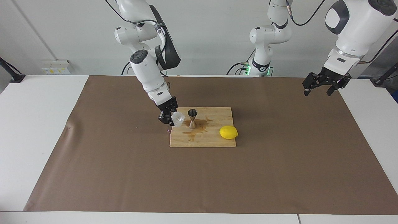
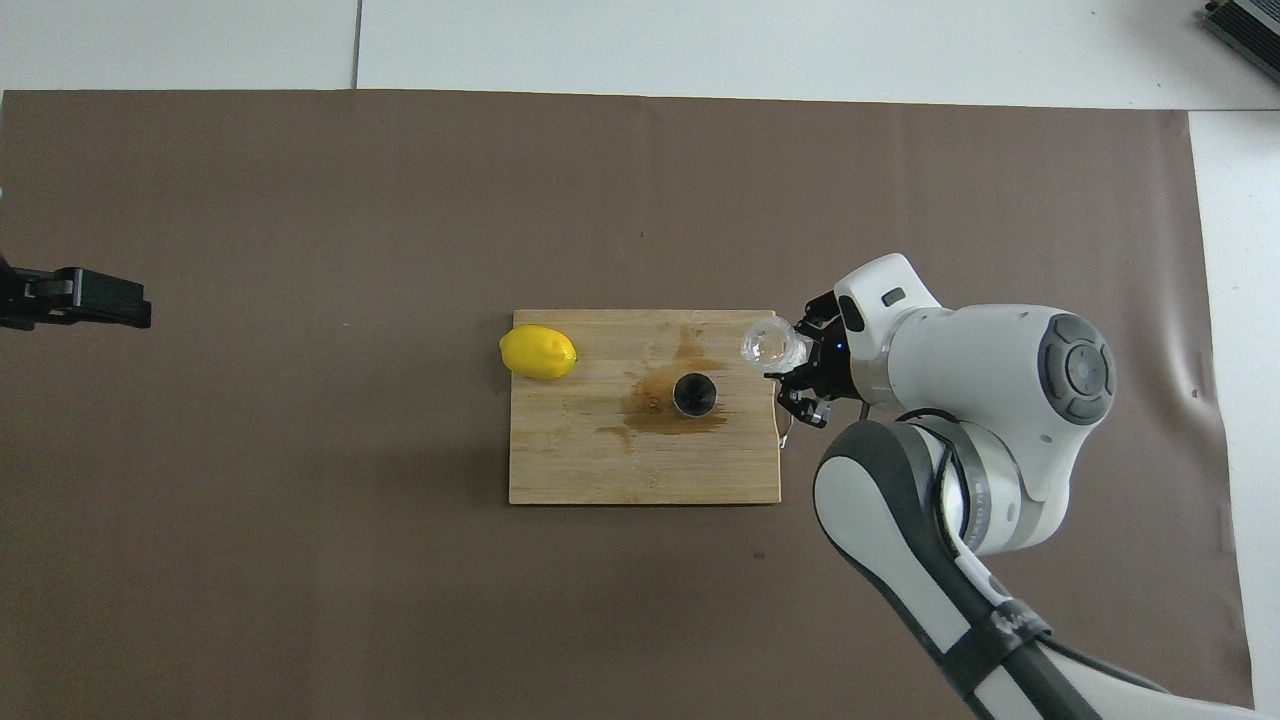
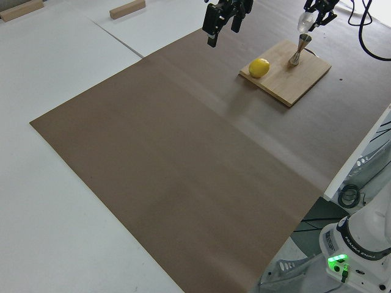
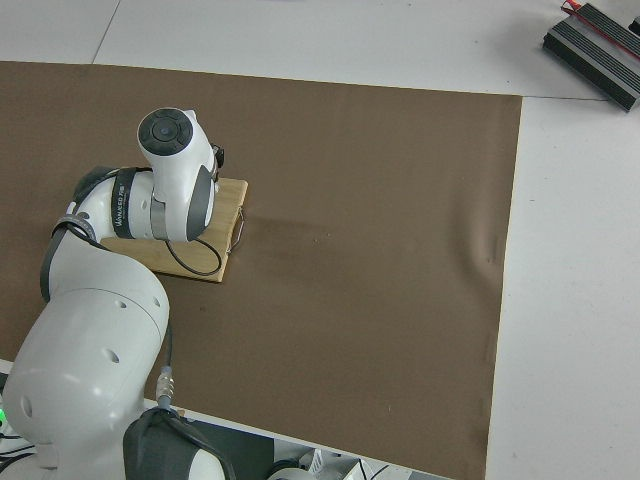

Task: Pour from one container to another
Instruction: 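Carry the white cup with the right gripper above the metal cup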

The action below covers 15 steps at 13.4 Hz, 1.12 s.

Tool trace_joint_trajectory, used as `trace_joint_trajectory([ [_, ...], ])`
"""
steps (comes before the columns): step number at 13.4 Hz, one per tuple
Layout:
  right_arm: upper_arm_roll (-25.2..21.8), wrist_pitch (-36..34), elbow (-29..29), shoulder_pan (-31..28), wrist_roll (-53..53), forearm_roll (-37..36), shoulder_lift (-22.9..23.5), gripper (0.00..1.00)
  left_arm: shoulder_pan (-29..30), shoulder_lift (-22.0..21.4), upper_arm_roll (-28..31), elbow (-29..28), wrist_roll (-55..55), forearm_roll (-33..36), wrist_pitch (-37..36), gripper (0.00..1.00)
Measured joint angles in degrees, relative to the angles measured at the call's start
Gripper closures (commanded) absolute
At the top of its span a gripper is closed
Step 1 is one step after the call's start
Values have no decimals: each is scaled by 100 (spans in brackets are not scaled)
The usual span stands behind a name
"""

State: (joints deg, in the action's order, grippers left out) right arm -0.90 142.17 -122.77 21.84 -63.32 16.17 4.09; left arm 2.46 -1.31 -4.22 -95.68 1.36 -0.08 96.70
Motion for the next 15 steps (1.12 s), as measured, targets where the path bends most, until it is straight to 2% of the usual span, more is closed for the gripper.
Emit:
trace_joint_trajectory([
  [5, -1, 0, 3, 53, 216, -510, -163, 100, -18, -56, 26, 8, 0, 0, 3, 0],
  [15, 6, 83, -4, 345, 1877, -1915, -207, 100, -53, -88, 44, 8, 0, 0, 2, 0],
])
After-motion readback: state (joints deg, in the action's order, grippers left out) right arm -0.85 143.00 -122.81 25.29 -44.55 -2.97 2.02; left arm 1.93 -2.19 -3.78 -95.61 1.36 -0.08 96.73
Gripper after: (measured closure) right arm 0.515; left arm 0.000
